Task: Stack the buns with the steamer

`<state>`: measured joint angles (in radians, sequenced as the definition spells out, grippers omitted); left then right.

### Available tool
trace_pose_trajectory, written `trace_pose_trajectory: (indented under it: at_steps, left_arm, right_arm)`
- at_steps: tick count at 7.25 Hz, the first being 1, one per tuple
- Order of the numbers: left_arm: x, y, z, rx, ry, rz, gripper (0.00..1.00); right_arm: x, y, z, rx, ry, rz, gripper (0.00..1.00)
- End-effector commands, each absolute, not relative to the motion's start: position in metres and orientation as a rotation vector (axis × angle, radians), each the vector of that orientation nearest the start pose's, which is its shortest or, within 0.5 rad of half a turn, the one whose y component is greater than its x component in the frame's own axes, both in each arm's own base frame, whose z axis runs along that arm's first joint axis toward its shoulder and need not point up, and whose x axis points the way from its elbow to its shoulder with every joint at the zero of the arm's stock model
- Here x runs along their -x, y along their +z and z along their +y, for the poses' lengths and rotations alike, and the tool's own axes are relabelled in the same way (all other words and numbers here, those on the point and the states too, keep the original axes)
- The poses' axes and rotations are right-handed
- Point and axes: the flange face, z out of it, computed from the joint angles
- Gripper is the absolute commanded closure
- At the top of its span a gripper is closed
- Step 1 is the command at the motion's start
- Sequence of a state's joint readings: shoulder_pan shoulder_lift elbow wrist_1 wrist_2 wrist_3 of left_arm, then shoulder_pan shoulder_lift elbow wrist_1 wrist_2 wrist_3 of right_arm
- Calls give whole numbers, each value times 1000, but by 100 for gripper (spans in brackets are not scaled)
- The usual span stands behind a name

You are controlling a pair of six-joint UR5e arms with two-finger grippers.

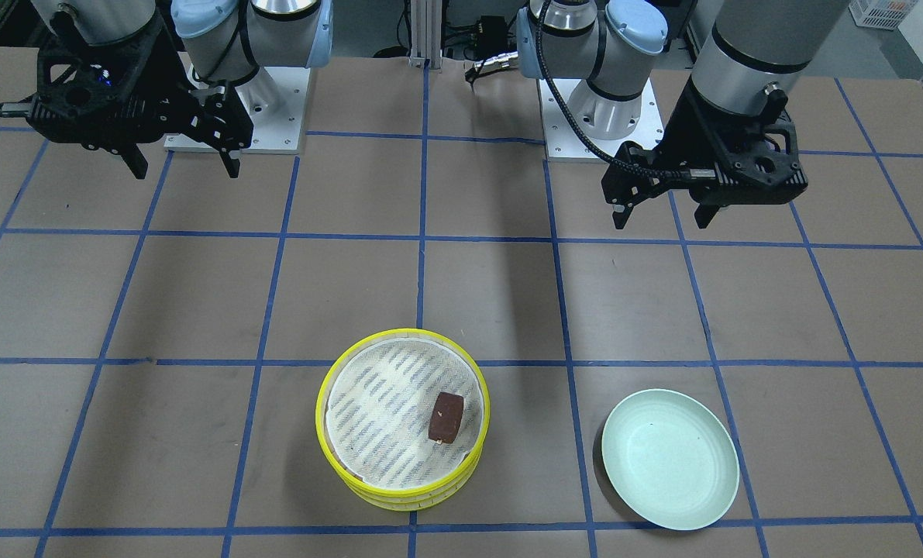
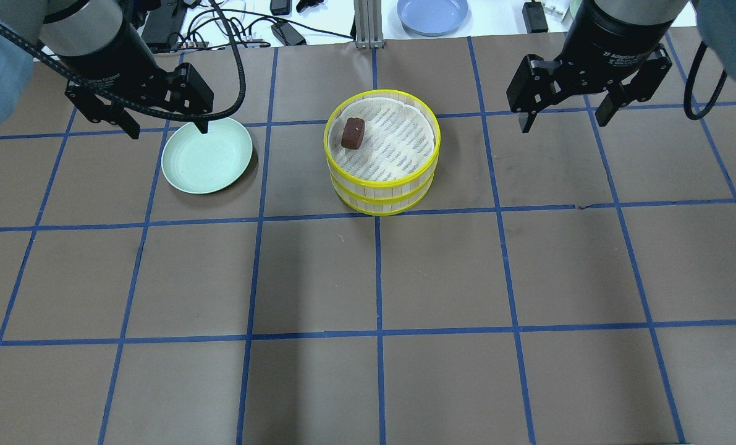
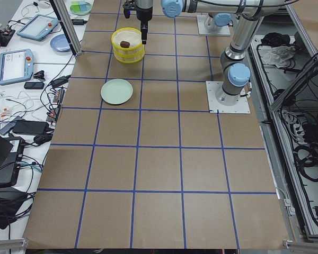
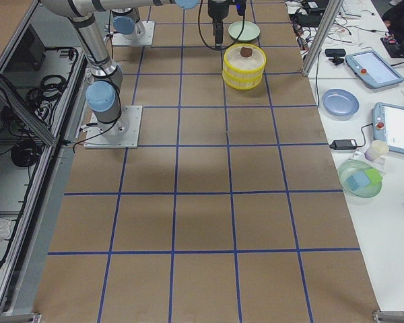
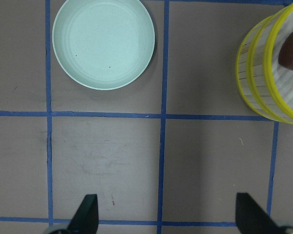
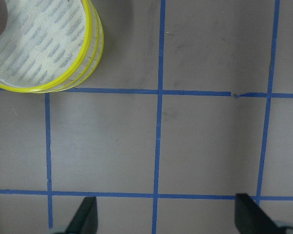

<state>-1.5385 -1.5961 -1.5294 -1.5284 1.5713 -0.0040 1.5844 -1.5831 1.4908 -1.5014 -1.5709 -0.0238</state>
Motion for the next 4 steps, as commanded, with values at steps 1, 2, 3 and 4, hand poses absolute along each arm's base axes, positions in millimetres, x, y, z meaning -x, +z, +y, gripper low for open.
trace_pose_trajectory:
  at_steps: [1,2,3,4]
  left_arm:
    - [117,500,-513,43,-91,3137,0]
    - [117,500,-513,46,-94,3137,0]
    - [116,499,-513,46,-89,3134,0]
    - [117,499,-514,46,-94,3137,0]
  right_arm:
    - [-140,526,-484,58,-27,3143,0]
    - [-140,524,-485,53,-22,3141,0]
    - [-140,522,-485,55,-19,3141,0]
    - [-140,522,-484,53,-15,3143,0]
